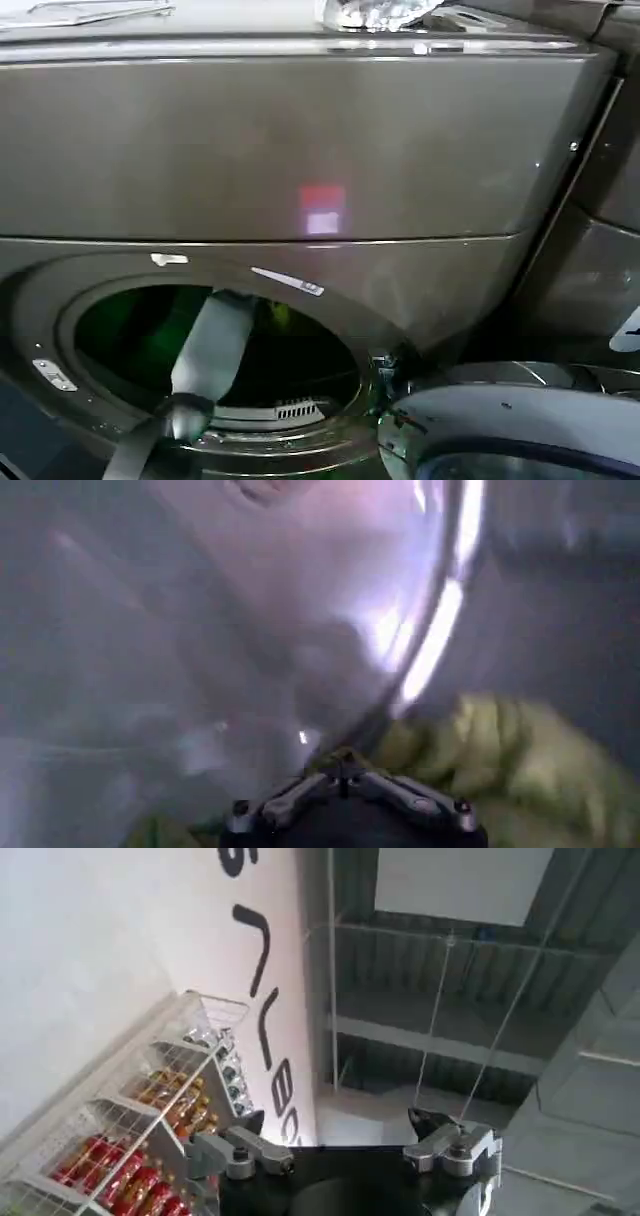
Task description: Grasp the clothes from the dryer.
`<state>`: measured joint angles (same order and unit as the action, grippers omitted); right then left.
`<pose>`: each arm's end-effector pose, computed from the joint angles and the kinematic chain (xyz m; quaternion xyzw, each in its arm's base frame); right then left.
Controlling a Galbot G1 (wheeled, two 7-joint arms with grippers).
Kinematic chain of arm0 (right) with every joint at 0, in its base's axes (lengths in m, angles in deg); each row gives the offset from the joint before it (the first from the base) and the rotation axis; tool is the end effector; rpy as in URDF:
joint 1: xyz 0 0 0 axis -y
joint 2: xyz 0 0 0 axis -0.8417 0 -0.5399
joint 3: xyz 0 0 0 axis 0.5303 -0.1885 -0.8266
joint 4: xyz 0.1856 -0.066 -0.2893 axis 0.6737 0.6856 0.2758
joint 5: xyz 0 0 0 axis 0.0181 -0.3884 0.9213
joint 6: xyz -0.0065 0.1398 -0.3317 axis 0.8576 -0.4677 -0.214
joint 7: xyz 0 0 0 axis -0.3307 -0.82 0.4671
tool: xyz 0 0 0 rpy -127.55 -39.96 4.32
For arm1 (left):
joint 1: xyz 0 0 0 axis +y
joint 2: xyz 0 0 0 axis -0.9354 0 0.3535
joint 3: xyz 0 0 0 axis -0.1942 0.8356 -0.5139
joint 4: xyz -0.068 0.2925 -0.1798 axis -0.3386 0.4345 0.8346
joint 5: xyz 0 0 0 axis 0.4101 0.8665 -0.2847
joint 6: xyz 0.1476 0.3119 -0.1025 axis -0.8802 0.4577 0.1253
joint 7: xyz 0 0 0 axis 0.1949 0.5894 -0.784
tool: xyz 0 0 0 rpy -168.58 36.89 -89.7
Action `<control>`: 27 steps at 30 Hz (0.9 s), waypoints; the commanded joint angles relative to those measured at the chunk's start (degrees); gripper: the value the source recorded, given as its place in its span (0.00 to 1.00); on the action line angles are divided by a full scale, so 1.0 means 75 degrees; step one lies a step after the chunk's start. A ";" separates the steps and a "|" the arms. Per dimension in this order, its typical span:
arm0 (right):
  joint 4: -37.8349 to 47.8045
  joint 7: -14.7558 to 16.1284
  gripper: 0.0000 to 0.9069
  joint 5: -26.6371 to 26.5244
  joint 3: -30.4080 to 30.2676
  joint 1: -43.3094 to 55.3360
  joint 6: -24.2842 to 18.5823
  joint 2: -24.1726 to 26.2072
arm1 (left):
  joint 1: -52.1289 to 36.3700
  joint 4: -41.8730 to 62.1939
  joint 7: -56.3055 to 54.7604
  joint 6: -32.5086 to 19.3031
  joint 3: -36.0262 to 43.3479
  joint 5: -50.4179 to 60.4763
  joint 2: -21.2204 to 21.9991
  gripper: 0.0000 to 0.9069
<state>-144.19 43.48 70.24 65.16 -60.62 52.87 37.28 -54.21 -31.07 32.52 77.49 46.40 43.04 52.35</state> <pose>-0.0918 -0.4511 0.0987 0.5659 0.6874 -0.4048 0.2084 0.5430 -0.0142 -0.2192 -0.1139 -0.9884 0.0116 0.1002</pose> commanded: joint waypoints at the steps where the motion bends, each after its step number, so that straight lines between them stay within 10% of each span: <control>1: 0.0135 -0.0133 1.00 -0.0017 -0.0004 0.0035 -0.0046 0.0027 | 0.2454 -0.3966 -0.1793 -0.0201 -0.0083 -0.2821 -0.0025 0.00; 27: 0.0075 -0.0117 1.00 -0.0164 0.0046 0.0278 -0.0046 -0.0055 | 0.7935 -0.8576 -0.1368 -0.1232 -0.0372 0.0902 0.0176 0.00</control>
<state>-143.51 42.45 68.98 65.76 -58.92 52.58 36.87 -6.08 -85.67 21.80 69.02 44.22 44.06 53.62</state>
